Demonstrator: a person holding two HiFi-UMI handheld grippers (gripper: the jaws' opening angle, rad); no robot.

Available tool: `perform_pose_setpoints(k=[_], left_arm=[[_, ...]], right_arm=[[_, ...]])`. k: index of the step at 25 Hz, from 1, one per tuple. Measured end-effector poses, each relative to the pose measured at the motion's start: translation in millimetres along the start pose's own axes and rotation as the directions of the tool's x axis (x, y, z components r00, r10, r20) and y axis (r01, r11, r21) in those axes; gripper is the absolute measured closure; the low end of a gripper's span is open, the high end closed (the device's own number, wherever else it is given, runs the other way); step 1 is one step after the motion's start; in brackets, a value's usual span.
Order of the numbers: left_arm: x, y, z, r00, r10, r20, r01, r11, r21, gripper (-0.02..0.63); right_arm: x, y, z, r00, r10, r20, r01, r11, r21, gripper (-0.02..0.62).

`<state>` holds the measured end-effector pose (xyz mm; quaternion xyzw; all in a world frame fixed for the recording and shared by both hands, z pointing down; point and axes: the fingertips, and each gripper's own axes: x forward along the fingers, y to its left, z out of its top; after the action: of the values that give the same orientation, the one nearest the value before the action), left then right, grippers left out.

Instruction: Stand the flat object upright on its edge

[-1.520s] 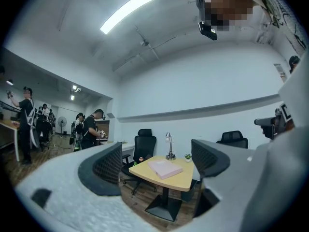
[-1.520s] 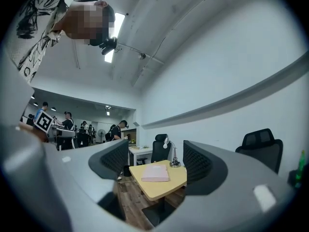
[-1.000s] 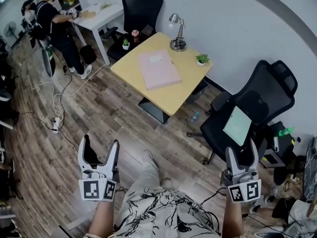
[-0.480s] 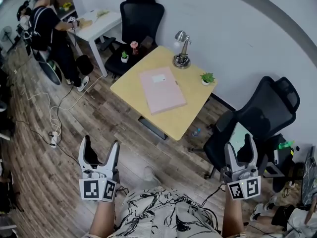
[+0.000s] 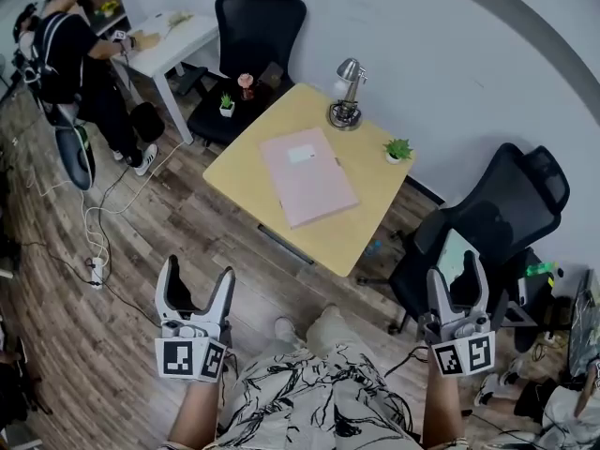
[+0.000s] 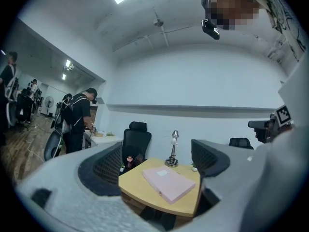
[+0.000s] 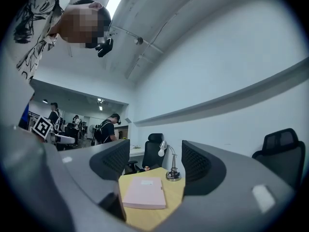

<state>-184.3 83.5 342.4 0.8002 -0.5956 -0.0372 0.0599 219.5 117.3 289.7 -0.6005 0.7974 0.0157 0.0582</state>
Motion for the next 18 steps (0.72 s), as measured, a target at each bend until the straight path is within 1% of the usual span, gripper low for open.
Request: perform_pose_setpoints(k=[5, 9, 11, 13, 18], left_arm=[[30, -2, -14, 1.0, -0.012, -0.027, 0.011, 0.999, -0.032, 0.169], [54, 2, -18, 0.999, 0.008, -0.033, -0.01, 0.999, -0.034, 0.169], [71, 3, -19, 0.999, 0.023, -0.036, -0.025, 0.998, -0.051, 0.169], [91, 2, -19, 0.999, 0.032, -0.04, -0.034, 0.997, -0.062, 0.169], [144, -2, -19, 0.997, 0.046, -0.057, -0.049, 0.997, -0.055, 0.168]], right_arm=[[25, -12, -12, 1.0, 0.002, -0.019, -0.002, 1.0, 0.004, 0.265], [52, -29, -21, 1.0, 0.017, -0.021, -0.017, 0.999, 0.035, 0.267], [72, -41, -22, 0.999, 0.029, -0.016, -0.028, 0.998, 0.059, 0.267], [95, -50, -24, 0.999, 0.049, -0.017, -0.048, 0.997, 0.062, 0.267], [153, -76, -34, 0.995, 0.097, -0.038, -0.094, 0.993, 0.078, 0.267]])
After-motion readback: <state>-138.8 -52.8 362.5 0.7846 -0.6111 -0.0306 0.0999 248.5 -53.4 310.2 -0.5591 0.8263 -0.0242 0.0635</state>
